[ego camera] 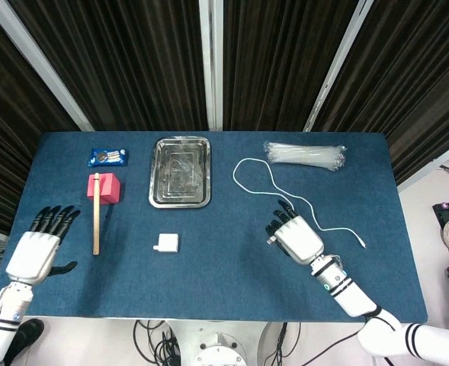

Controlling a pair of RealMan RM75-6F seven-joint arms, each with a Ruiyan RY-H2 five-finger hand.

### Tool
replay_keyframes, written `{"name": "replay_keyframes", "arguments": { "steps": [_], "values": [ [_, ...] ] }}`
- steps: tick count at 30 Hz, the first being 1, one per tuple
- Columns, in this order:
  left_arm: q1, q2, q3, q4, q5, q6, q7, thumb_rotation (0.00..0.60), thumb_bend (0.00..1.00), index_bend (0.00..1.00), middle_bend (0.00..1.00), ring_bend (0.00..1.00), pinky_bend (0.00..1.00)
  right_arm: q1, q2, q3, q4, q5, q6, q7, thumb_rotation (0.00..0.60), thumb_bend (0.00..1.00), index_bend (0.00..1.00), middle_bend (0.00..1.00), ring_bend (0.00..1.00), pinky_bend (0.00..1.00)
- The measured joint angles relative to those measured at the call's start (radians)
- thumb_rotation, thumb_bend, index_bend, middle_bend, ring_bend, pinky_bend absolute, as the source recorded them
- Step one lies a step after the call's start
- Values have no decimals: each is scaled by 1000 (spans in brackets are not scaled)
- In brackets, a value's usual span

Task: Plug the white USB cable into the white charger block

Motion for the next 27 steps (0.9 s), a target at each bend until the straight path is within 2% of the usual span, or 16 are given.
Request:
{"name": "replay_keyframes", "arguments": {
  "steps": [7, 10, 14, 17, 21, 27],
  "values": [
    [-202, -25, -51, -35, -14, -261, 16, 600, 116, 195, 224, 127, 87, -8, 107, 50, -96, 11, 52, -26, 600, 408, 519, 488, 236, 112],
    [-298, -68, -78, -37, -68, -375, 60, 600, 118, 210, 241, 150, 104, -21, 145, 59, -132, 18, 74, -34, 600, 409, 519, 488, 235, 112],
    [-357, -124, -94, -38, -166, -433, 179, 600, 119, 226, 248, 161, 103, -43, 167, 53, -147, 19, 95, -24, 600, 410, 518, 488, 235, 112],
    [-385, -157, -96, -44, -275, -452, 303, 600, 119, 227, 248, 161, 105, -54, 169, 44, -142, 13, 106, -9, 600, 411, 518, 488, 235, 112],
    [-435, -191, -86, -56, -480, -474, 469, 600, 119, 237, 248, 161, 105, -64, 170, 37, -131, 6, 117, 11, 600, 414, 519, 488, 235, 112],
    [-538, -221, -46, -86, -748, -490, 617, 600, 125, 279, 249, 161, 81, -75, 165, 33, -114, 5, 128, 42, 600, 416, 520, 488, 235, 112]
  ]
}}
